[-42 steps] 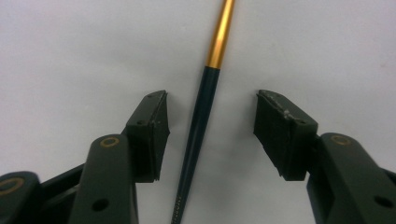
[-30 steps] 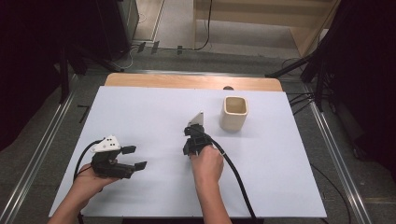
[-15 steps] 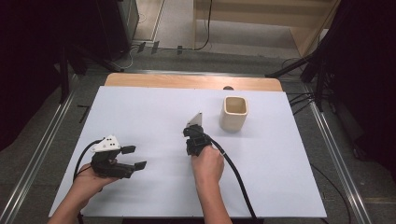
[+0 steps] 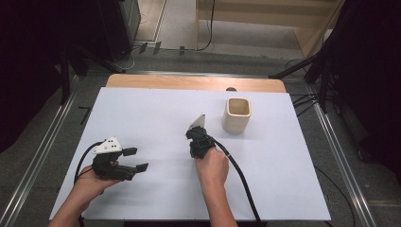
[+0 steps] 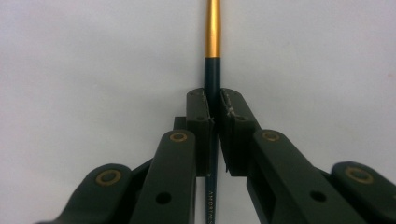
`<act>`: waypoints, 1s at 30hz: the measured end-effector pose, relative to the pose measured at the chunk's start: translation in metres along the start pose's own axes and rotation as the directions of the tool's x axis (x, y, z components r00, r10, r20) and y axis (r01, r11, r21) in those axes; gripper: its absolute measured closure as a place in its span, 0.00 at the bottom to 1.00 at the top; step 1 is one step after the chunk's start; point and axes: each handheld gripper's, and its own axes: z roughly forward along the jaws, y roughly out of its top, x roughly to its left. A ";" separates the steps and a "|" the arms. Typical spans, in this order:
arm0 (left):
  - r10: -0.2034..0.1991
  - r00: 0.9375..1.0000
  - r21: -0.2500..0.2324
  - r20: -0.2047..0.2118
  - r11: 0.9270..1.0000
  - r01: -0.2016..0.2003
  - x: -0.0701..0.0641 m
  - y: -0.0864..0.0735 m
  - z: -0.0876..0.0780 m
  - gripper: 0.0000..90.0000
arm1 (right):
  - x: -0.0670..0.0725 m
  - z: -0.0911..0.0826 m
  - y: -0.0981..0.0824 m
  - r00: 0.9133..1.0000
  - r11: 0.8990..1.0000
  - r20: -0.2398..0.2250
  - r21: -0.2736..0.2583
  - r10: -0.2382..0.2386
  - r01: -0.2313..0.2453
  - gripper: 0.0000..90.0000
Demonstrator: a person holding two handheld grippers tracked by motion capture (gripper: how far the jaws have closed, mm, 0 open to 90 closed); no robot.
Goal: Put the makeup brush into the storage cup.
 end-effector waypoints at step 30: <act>-0.031 0.999 -0.002 0.010 1.000 0.031 0.000 0.002 0.000 0.26 | -0.039 -0.025 -0.009 0.937 0.993 -0.347 -0.113 -0.051 0.012 0.94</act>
